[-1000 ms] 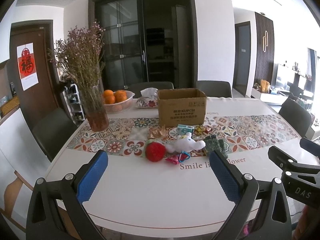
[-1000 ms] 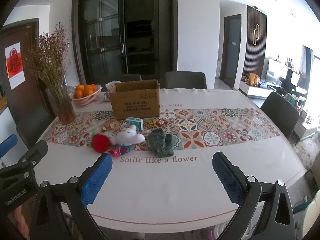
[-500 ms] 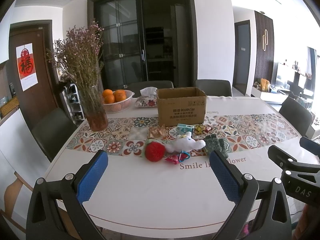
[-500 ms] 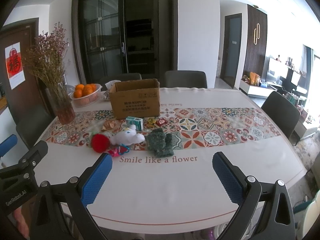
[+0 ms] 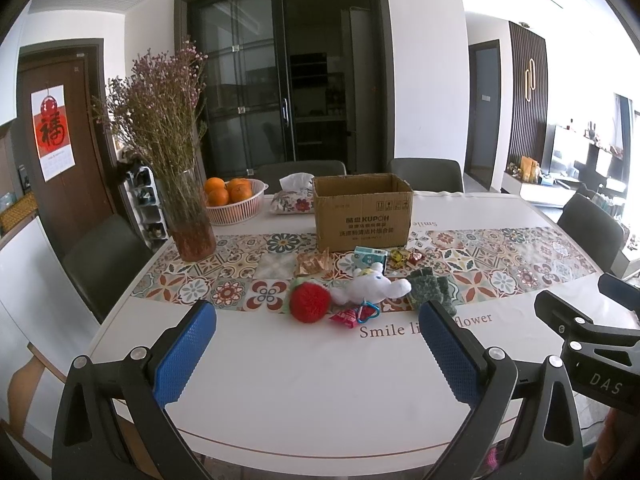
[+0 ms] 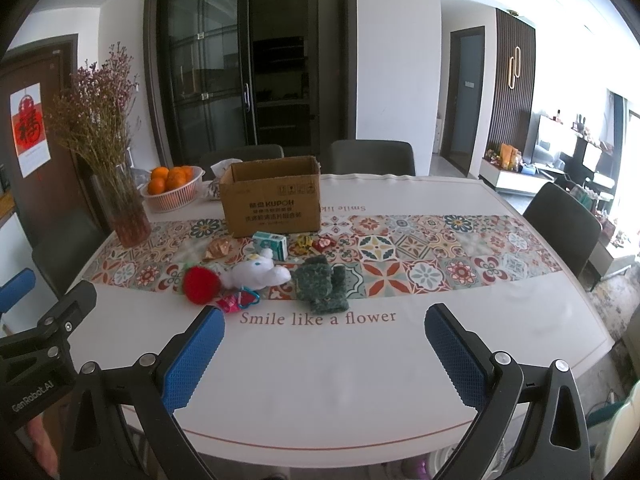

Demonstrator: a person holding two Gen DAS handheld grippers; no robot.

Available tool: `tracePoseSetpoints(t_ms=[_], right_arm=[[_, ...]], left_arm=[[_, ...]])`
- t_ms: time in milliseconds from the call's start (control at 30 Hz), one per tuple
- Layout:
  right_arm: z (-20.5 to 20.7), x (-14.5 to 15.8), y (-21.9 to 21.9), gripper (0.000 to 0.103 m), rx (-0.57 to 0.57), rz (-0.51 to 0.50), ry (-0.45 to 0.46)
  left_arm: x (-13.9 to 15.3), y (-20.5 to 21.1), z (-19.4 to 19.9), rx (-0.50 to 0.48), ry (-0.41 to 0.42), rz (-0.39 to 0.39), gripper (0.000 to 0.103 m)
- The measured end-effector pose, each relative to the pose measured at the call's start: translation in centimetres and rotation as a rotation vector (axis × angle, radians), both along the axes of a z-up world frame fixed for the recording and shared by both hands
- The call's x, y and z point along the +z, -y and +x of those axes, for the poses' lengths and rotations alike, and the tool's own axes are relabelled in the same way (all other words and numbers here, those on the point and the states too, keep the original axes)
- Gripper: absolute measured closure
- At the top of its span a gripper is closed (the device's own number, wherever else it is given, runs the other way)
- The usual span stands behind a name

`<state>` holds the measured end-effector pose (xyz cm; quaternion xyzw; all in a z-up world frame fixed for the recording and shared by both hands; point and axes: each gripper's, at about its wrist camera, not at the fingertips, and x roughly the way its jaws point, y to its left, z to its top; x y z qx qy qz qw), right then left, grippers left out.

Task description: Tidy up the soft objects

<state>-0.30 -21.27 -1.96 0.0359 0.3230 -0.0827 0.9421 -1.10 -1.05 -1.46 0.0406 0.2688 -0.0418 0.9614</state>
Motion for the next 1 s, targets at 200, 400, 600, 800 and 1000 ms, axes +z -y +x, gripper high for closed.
tracePoseSetpoints(t_ms=[200, 400, 600, 800, 1000], right_arm=[[0.1, -0.1, 0.0, 0.001, 0.001, 0.0, -0.003], [0.8, -0.4, -0.3, 0.001, 0.0, 0.004, -0.015], [2.4, -1.1, -0.1, 0.001, -0.012, 0.018, -0.044], [4.7, -1.7, 0.2, 0.001, -0.038, 0.031, -0.075], [8.1, -2.5, 0.4, 0.001, -0.074, 0.053, -0.111]], left_arm=[[0.1, -0.1, 0.1, -0.001, -0.001, 0.002, 0.0], [-0.1, -0.1, 0.4, -0.006, -0.005, 0.002, 0.0], [-0.4, 0.0, 1.9, -0.023, -0.033, 0.002, 0.0], [-1.1, 0.3, 4.3, -0.05, -0.074, 0.001, 0.0], [-1.8, 0.5, 8.0, -0.09, -0.12, -0.001, 0.0]])
